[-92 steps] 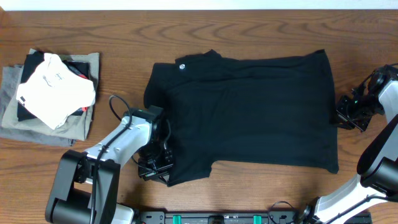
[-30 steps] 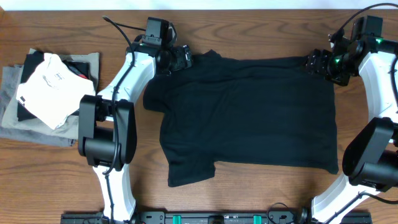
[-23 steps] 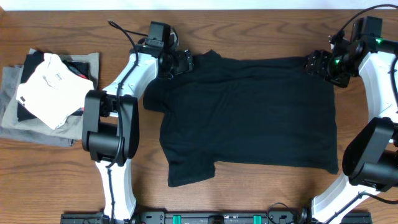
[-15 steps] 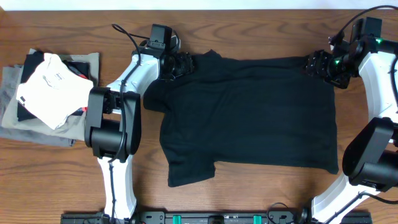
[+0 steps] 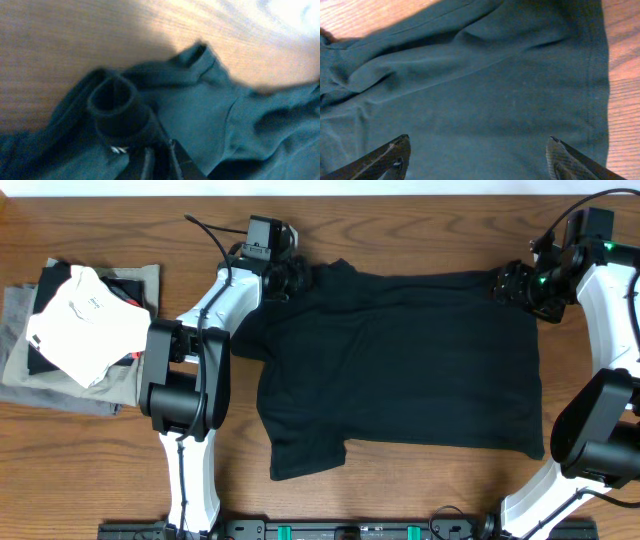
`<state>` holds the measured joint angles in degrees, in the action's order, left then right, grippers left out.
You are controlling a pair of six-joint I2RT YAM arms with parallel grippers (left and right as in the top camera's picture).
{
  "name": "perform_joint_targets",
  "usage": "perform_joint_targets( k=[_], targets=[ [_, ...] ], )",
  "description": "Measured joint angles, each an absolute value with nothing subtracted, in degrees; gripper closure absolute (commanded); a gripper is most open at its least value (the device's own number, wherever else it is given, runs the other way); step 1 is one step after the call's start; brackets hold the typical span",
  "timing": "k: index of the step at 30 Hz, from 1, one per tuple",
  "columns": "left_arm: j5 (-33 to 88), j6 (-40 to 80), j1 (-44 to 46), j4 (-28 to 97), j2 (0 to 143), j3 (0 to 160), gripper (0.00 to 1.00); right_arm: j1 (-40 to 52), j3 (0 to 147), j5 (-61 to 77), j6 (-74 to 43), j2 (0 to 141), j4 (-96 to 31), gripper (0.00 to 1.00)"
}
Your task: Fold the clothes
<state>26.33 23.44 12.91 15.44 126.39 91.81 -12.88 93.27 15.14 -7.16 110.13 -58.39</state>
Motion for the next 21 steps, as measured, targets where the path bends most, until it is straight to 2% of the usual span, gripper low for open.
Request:
perform_joint_targets(
  k=[6,15,21],
  targets=[
    [27.3,23.4,12.9,9.1,126.4,91.8,0.94,-12.9,89.1,13.7,-7.2,110.1,-55.3,0.16],
    [28.4,23.4,12.9,-7.4,126.5,91.9,0.94,-12.9,83.6,13.2,-7.2,110.1,-52.6,0.19],
    [23.7,23.3,12.9,-13.4,126.5,92.0,0.92,-12.9,83.5,13.2,-7.2,110.1,-52.6,0.19]
  ],
)
